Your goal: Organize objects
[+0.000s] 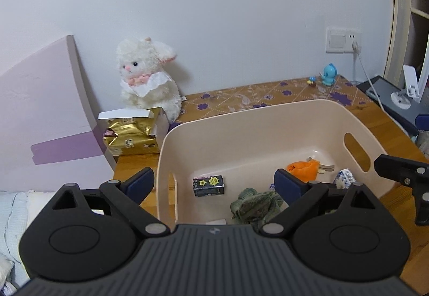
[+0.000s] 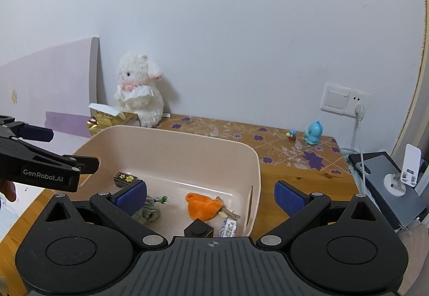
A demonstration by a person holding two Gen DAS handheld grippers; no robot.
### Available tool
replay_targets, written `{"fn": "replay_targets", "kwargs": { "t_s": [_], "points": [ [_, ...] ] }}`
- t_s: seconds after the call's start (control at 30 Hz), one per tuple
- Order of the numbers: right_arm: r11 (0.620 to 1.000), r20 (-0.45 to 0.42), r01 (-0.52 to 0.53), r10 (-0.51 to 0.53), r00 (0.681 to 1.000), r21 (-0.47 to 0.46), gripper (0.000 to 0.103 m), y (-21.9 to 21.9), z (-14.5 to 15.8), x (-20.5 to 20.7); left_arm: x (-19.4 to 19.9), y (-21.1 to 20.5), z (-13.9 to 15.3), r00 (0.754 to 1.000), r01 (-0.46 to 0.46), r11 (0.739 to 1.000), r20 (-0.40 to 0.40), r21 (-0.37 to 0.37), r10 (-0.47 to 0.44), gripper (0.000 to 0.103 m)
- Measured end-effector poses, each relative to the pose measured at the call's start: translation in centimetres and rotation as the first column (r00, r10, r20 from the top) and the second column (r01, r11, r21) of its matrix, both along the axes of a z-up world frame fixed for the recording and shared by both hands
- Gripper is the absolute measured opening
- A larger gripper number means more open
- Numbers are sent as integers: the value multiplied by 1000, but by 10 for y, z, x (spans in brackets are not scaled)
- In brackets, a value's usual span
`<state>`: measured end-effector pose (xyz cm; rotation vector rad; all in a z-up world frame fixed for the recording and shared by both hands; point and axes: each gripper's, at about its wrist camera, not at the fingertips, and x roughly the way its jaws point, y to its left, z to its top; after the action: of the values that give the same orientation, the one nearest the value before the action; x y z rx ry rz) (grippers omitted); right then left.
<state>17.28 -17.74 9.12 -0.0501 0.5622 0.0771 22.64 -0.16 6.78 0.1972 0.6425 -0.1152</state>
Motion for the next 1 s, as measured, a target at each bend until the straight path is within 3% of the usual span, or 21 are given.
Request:
{"fn": "replay_targets", "kwargs": {
  "t_s": [0.5, 1.0],
  "points": [
    [1000, 94, 6, -7, 996, 17, 103, 3, 21, -69, -81, 10, 19, 993, -58, 996, 99, -61, 64, 97],
    [998, 120, -2, -6, 993, 65, 103, -6, 20, -137, -155, 18, 25, 984, -70, 994, 158, -85, 83, 97]
  ]
}}
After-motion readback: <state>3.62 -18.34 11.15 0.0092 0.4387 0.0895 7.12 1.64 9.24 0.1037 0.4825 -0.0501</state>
